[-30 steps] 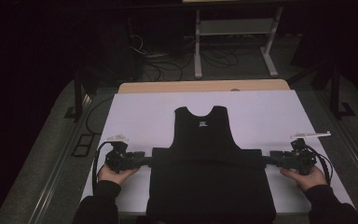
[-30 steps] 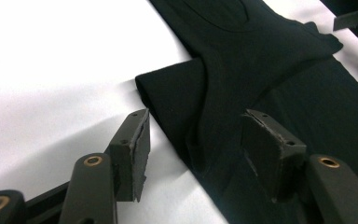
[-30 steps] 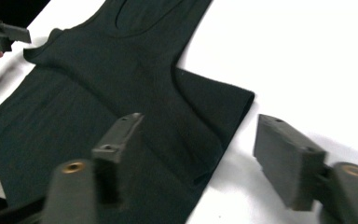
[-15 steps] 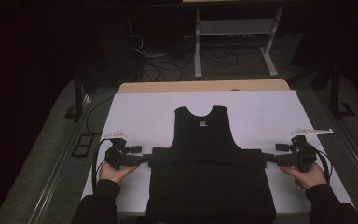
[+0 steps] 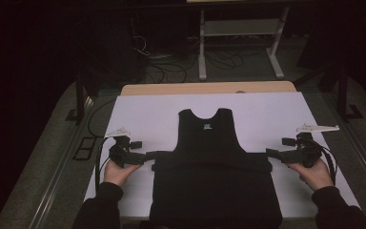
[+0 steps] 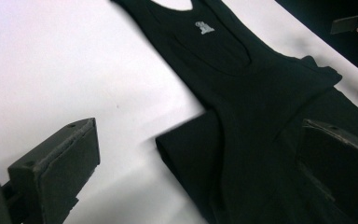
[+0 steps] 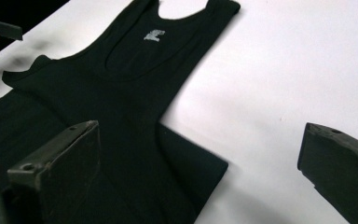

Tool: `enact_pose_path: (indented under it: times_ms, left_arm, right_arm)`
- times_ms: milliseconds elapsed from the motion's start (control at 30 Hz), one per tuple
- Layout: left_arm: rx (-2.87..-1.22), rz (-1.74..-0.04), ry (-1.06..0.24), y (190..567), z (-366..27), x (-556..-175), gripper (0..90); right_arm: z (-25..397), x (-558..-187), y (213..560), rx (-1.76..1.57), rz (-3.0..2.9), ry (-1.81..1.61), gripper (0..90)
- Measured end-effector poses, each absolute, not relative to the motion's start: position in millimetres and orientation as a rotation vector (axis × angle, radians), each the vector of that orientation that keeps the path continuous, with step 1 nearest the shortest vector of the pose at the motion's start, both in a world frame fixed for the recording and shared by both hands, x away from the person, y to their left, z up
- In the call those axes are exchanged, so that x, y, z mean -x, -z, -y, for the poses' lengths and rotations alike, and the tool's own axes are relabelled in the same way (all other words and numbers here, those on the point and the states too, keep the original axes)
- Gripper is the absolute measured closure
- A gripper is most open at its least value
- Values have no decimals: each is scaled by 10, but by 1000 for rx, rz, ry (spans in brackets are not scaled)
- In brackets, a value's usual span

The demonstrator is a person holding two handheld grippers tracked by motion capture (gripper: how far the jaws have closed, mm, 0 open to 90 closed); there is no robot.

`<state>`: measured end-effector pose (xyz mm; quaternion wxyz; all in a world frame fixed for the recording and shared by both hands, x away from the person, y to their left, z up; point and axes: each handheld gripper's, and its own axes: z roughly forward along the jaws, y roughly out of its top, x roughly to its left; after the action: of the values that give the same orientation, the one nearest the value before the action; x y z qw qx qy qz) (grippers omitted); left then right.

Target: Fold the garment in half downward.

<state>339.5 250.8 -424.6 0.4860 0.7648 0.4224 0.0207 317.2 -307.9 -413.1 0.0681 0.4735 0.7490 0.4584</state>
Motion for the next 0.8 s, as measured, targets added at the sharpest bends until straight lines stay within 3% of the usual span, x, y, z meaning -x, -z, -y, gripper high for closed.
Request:
enact_pose_path:
  times_ms: [800]
  left_arm:
    - [-1919,-955,-130,4112,-2430,-3515,0]
  right_arm:
    - [2953,-3492,3985,-1317,-2298,-1352,0]
